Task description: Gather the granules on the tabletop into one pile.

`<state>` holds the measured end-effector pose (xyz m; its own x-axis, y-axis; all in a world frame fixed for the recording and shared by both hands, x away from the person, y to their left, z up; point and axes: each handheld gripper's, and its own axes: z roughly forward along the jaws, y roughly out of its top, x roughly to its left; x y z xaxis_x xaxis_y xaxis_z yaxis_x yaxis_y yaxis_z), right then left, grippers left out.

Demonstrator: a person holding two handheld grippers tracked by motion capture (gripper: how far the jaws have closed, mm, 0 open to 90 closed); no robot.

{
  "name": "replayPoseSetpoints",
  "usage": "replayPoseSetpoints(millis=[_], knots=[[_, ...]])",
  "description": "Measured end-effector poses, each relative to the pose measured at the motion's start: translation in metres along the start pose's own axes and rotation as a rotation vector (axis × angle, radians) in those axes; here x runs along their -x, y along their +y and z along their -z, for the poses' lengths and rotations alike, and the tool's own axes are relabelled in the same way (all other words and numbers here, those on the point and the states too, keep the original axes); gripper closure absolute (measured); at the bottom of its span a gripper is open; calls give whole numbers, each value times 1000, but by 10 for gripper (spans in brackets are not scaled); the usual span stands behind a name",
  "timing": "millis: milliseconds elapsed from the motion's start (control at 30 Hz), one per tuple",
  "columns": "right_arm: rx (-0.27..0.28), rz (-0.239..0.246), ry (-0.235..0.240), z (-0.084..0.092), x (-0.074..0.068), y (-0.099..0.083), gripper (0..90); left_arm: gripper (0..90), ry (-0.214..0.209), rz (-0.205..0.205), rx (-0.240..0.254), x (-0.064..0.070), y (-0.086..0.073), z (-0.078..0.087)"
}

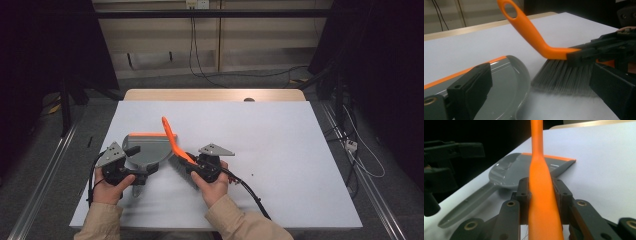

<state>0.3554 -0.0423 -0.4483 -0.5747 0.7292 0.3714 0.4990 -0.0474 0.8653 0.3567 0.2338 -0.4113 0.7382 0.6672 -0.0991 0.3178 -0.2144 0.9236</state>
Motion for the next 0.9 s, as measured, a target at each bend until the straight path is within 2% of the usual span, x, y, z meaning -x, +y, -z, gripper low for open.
replayPoseSetpoints(millis=[67,267,533,633,900], knots=[[-4,-8,-34,-3,3,-2,706,45,-1,0,1,0,0,0],[-21,-31,-64,-1,12,-2,703,45,-5,-8,0,0,0,0],[-25,-58,-113,11,25,-5,690,46,1,-15,-6,2,0,-1],[-27,-68,-139,20,35,-8,683,46,-4,-18,-9,2,0,-2],[-30,-76,-151,37,45,-10,681,46,-5,-28,-19,4,0,-4]])
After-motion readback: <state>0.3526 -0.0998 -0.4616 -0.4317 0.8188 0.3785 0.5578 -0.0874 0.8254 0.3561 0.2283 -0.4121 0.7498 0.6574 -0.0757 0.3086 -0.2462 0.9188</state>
